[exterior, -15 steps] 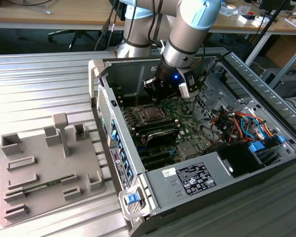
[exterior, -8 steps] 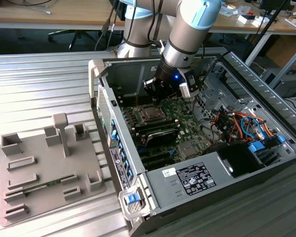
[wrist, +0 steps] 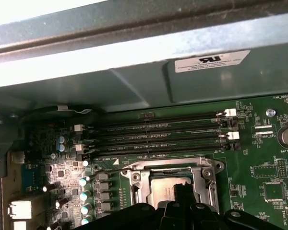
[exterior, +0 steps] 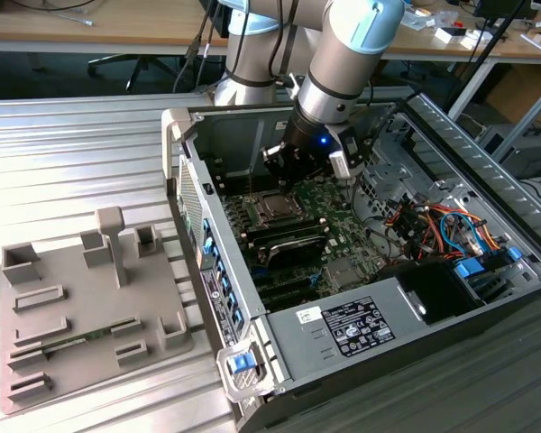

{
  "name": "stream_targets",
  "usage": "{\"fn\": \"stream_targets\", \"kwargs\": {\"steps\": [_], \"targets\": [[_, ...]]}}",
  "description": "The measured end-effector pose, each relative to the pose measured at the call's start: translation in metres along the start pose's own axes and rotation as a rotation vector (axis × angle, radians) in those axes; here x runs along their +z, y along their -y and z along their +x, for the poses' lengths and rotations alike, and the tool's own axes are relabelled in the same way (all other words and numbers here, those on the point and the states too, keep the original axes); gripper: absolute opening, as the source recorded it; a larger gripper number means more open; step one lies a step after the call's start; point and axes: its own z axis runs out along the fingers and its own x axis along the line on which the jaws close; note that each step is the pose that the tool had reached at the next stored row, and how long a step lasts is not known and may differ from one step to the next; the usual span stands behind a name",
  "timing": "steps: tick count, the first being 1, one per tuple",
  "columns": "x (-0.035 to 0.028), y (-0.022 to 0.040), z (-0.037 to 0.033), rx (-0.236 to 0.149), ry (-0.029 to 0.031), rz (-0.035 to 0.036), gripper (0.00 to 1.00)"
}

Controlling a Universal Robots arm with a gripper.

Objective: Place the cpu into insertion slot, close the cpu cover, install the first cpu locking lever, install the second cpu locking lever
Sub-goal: 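Install the first cpu locking lever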

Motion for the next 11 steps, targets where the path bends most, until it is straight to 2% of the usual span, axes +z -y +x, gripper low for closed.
{"fn": "stream_targets", "kwargs": {"steps": [11], "targets": [[0.0, 0.0, 0.0, -0.071, -0.0048, 0.0039, 0.11]]}}
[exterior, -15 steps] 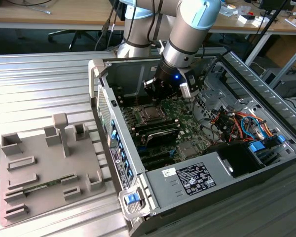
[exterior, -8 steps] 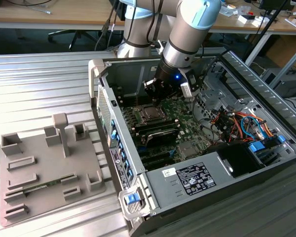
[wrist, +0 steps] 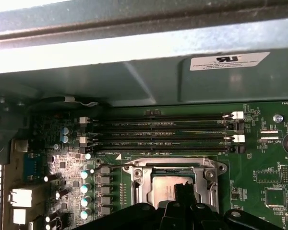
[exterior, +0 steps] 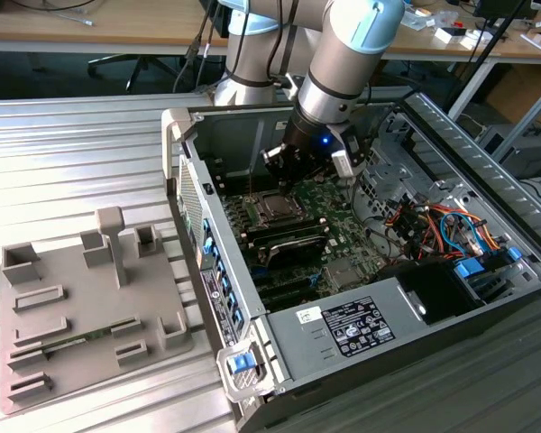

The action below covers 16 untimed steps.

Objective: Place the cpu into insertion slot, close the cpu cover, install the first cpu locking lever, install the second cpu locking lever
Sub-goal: 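Install the first cpu locking lever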

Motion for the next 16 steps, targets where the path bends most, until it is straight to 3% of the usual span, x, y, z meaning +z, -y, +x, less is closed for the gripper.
{"fn": "stream_targets", "kwargs": {"steps": [16], "targets": [[0.0, 0.0, 0.0, -0.07, -0.0047, 0.0037, 0.11]]}}
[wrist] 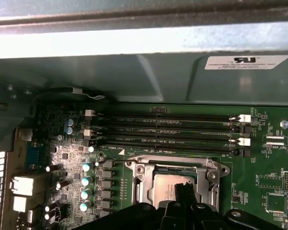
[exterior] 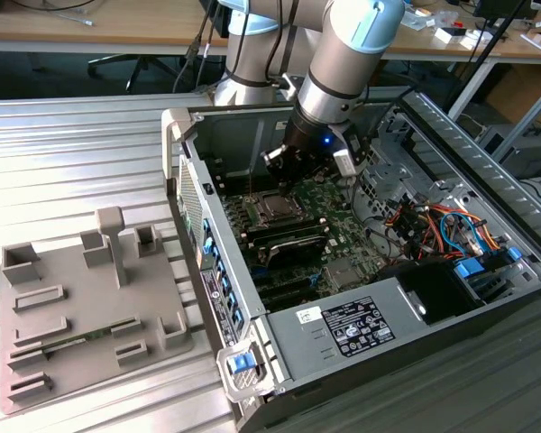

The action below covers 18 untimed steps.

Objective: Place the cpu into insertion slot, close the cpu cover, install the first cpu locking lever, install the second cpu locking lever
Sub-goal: 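Install the first cpu locking lever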

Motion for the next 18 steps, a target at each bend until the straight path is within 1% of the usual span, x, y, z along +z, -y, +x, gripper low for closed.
{"fn": "stream_targets", "kwargs": {"steps": [10, 11, 13, 14, 15, 17, 18], "targets": [[0.0, 0.0, 0.0, -0.046, -0.0032, 0.0026, 0.11], [0.0, 0.0, -0.0001, -0.047, -0.0032, 0.0008, 0.11], [0.0, 0.0, 0.0, -0.049, -0.0024, -0.0121, 0.11], [0.0, 0.0, 0.0, -0.053, -0.0025, -0.0151, 0.11], [0.0, -0.0001, 0.0, -0.063, -0.0032, -0.0161, 0.11], [0.0, 0.0, 0.0, -0.089, -0.0051, -0.0153, 0.11], [0.0, 0.0, 0.0, -0.091, -0.0053, -0.0152, 0.11]]}}
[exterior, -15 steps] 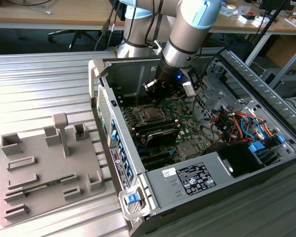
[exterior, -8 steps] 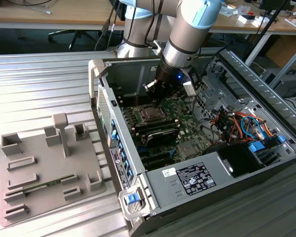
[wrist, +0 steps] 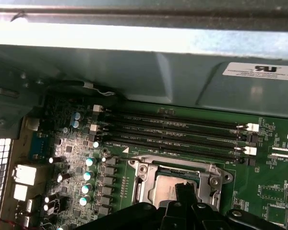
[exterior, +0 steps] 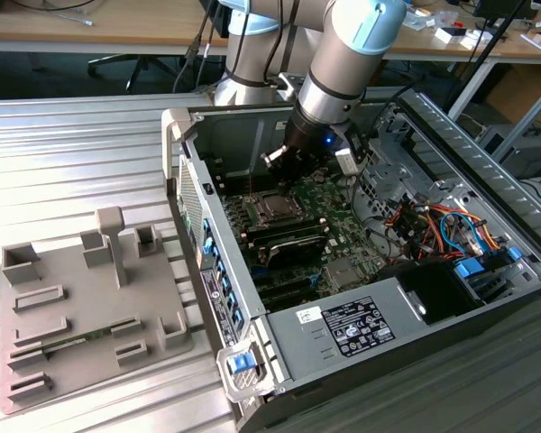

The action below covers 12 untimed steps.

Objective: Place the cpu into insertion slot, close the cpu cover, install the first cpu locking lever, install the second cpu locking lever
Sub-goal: 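Install the first cpu locking lever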

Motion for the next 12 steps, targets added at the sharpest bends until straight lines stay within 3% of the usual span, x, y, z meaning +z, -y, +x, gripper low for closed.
{"fn": "stream_targets", "kwargs": {"steps": [6, 12], "targets": [[0.0002, -0.0002, 0.001, -0.001, 0.0001, -0.0002, 0.11], [0.0007, -0.0011, 0.0102, 0.0, 0.0004, 0.0, 0.11]]}}
